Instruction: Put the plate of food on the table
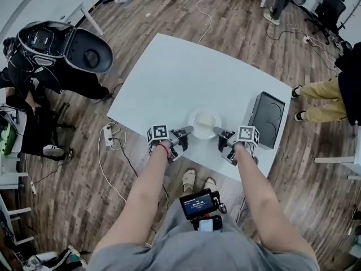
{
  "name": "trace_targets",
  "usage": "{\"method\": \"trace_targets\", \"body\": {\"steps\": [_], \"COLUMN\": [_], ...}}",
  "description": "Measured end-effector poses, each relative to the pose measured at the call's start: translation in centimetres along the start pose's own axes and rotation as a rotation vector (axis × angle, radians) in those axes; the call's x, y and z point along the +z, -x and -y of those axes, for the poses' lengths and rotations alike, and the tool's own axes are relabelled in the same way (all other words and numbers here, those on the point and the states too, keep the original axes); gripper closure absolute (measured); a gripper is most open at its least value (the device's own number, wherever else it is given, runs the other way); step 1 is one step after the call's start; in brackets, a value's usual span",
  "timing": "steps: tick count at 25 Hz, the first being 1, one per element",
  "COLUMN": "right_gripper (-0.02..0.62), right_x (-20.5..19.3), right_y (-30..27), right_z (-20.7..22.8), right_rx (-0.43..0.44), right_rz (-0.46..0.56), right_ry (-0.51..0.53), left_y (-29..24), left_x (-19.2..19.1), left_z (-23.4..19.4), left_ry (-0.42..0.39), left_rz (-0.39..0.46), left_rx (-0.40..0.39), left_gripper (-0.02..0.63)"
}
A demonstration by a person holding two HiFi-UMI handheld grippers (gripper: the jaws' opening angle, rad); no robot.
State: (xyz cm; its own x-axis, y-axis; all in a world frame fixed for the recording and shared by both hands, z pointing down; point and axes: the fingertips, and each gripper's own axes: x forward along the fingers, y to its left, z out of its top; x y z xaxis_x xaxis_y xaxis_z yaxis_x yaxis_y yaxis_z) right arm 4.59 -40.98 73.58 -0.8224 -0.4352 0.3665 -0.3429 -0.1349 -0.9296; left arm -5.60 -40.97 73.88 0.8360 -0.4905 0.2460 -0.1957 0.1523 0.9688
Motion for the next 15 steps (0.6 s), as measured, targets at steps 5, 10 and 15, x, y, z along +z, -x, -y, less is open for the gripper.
{"method": "trace_targets", "body": {"steps": [5,10,15], "right_gripper": [0.552,0.552,0.552], "right_x": [-0.1,0.1,0.0], "right_y": [-0.5,-0.9,-0.8], "right_z": [0.9,1.2,1.7], "right_rx": [-0.027,-0.027,-0.040], "right_rz": [0.002,0.004,0.013], "right_ry": [-0.019,-0.036,-0.054], "left_y": [0.0,-0.4,-0.6], "left_x": [0.1,0.7,0.5], "left_z": [-0.9,-1.0,-1.1], "left_ry": [-0.003,0.005,0.025], "left_rz": [-0.011,-0.023,-0.029], "left_rx": [0.027,0.027,0.051], "left_gripper": [0.575,0.574,0.574]}}
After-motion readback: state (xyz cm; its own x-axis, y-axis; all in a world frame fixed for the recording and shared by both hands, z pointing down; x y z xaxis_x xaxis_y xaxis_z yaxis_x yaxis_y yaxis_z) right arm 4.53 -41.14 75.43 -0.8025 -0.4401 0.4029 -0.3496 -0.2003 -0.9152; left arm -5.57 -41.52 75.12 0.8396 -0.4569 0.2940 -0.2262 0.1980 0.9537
